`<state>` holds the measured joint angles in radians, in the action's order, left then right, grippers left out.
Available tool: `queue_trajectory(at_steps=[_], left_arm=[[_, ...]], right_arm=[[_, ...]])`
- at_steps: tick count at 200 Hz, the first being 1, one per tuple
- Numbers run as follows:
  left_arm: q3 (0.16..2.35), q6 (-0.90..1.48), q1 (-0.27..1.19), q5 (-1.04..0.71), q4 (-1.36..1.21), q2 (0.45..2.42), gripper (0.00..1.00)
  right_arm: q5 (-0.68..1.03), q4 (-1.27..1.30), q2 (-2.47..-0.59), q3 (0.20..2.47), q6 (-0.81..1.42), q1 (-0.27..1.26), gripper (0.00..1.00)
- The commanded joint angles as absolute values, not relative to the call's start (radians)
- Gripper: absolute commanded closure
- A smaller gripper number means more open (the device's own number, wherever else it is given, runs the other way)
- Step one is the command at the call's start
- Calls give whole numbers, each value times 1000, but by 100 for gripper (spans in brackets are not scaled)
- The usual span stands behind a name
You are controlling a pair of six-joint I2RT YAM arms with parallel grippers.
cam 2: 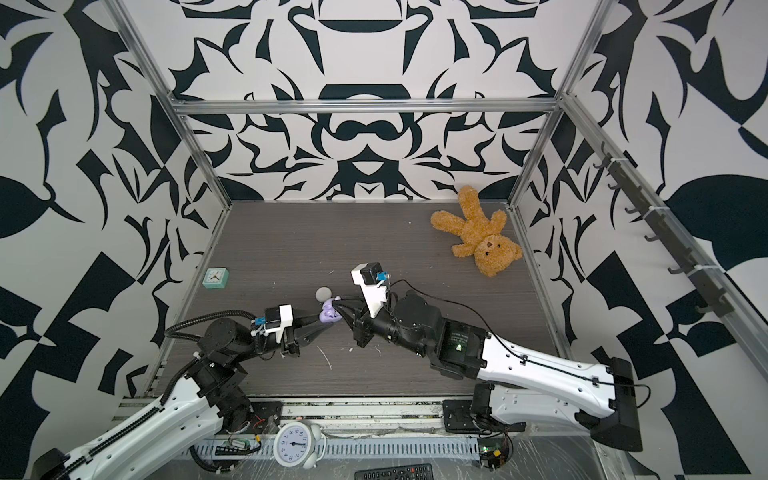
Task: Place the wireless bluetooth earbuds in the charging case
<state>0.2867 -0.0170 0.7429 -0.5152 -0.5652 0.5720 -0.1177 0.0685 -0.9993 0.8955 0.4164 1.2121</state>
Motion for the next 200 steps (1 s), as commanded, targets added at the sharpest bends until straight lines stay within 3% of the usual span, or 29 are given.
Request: queue_trajectory(at_steps=[1, 200], left_arm=[[273, 11, 735, -519, -626, 575, 100], [277, 97, 726, -527, -647, 608, 100]], right_arm=[[-116, 123, -988, 895, 394, 1240, 93], [-272, 139, -1002, 896, 324, 1277, 94]])
